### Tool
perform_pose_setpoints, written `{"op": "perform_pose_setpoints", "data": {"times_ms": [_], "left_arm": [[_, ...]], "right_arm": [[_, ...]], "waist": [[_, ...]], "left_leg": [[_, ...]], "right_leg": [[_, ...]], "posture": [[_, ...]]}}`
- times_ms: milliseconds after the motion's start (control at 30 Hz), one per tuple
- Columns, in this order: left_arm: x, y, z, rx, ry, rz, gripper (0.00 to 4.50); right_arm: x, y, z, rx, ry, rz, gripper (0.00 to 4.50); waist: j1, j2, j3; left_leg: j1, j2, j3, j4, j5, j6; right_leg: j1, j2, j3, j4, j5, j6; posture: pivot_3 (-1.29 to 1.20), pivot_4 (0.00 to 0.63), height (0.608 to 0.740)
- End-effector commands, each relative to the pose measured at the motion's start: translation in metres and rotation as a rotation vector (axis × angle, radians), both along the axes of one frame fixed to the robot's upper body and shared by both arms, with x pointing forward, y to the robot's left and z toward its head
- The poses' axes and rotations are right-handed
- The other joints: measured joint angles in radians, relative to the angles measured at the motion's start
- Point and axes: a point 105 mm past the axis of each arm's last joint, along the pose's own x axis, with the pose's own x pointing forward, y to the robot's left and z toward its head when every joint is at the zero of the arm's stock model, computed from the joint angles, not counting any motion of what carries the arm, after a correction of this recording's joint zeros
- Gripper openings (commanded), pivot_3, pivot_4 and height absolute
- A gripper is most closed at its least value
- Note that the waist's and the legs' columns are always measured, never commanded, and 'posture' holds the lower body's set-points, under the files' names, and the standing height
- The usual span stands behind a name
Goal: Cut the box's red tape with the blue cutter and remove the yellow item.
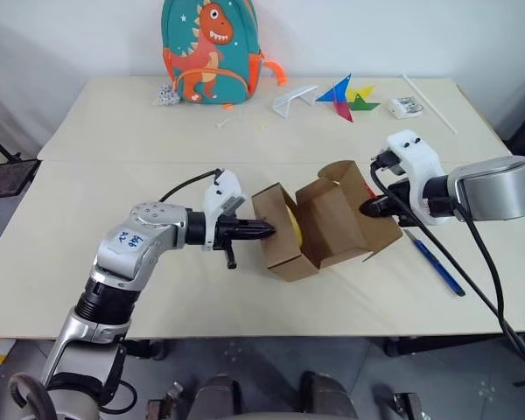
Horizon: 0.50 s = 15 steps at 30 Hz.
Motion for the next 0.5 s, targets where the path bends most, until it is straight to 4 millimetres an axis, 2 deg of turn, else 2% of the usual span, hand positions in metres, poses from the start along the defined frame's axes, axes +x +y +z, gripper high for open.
{"op": "perform_pose_setpoints", "data": {"times_ms": [33, 333, 500], "left_arm": [[0.001, 0.012, -0.039, 0.094, 0.143, 0.085, 0.00], [0.000, 0.020, -0.044, 0.111, 0.169, 0.116, 0.00], [0.001, 0.024, -0.044, 0.115, 0.165, 0.129, 0.00]], "right_arm": [[-0.003, 0.008, 0.005, -0.032, -0.051, 0.036, 0.07], [-0.008, 0.016, 0.009, -0.090, -0.106, 0.090, 0.07], [-0.008, 0.022, 0.011, -0.090, -0.120, 0.115, 0.07]], "waist": [[0.001, 0.000, 0.000], [0.002, 0.000, 0.000], [-0.002, -0.001, 0.001]], "left_leg": [[0.000, 0.000, 0.000, 0.000, 0.000, 0.000], [0.001, 0.000, 0.000, 0.000, 0.000, 0.001], [-0.010, 0.000, 0.000, -0.001, 0.001, 0.000]], "right_leg": [[0.000, 0.000, 0.000, 0.000, 0.000, 0.000], [0.001, 0.000, 0.000, 0.000, 0.000, -0.001], [-0.012, 0.000, -0.001, 0.001, 0.000, -0.001]], "posture": [[0.00, 0.150, 0.740], [0.00, 0.150, 0.740], [0.00, 0.150, 0.740]]}}
